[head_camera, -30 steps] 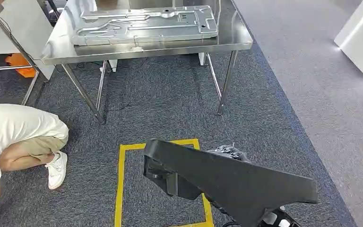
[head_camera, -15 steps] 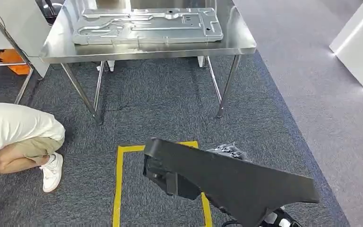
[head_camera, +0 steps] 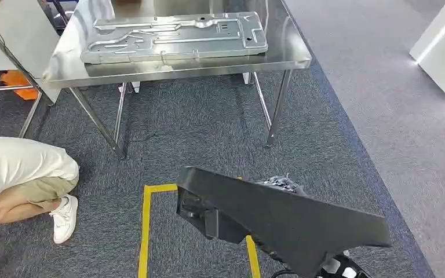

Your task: Take the parts from the cabinet and place them on the table.

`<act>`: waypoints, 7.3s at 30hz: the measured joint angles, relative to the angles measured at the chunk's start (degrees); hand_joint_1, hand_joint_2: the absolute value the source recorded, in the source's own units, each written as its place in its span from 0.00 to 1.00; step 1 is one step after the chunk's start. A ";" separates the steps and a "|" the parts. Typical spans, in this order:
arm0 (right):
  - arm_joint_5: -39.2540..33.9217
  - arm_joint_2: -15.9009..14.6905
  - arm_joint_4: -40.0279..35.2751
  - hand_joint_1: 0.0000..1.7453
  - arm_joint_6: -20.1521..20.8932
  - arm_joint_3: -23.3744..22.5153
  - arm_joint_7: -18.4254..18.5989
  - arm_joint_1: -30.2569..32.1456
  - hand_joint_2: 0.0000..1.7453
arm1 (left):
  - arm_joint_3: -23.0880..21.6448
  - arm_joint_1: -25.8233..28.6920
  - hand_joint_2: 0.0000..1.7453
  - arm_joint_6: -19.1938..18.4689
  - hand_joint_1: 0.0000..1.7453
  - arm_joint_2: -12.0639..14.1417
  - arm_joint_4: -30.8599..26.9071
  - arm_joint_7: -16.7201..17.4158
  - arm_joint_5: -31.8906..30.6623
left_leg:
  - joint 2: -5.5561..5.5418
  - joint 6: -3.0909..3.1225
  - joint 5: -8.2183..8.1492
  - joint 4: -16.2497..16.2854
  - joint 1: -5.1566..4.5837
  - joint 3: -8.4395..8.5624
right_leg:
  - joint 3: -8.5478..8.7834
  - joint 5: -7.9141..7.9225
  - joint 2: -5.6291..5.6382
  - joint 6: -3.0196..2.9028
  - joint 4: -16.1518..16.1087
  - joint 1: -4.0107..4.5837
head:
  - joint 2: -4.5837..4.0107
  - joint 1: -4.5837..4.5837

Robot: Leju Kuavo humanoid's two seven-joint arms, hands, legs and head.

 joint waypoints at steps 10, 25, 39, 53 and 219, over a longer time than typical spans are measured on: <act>0.00 0.04 0.28 0.96 0.02 0.00 0.00 0.04 1.00 | 0.04 0.34 0.00 0.00 0.00 0.11 0.00 0.00 0.00 | -0.08 1.71 8.01 -9.99 -0.60 1.25 | 3.96 -2.94 0.39 1.98 0.19 0.29 | 0.00 -0.02; -0.09 0.02 0.44 0.96 -0.02 -0.09 0.02 0.21 1.00 | 0.04 0.41 0.00 0.20 0.00 0.00 0.00 -0.02 -0.13 | -0.43 1.31 2.59 -11.19 -0.29 9.99 | -4.54 2.79 -0.09 1.46 1.72 0.77 | 0.00 0.09; -0.09 0.13 0.61 0.96 0.02 -0.07 0.04 0.11 1.00 | 0.04 0.35 0.00 0.35 0.00 -0.09 0.00 0.04 -0.17 | -0.35 1.18 5.11 -9.52 -0.74 2.24 | -0.04 -0.32 0.43 0.69 1.03 0.54 | 0.00 0.02; -0.09 0.11 0.81 0.96 -0.04 -0.09 0.09 0.12 1.00 | 0.07 0.55 0.00 0.17 0.00 -0.07 0.00 -0.07 -0.22 | -0.62 2.27 3.95 -10.97 -0.25 7.69 | -4.44 3.22 0.00 2.21 3.26 0.17 | 0.00 0.07; 69.20 18.19 96.30 0.00 -13.83 14.93 29.86 -56.76 0.00 | -5.73 -2.61 1.00 -6.97 0.00 2.03 0.02 -5.40 -7.39 | -0.44 -1.23 2.72 7.66 0.30 -8.59 | -3.51 2.31 0.15 -0.58 1.27 0.27 | 0.00 0.17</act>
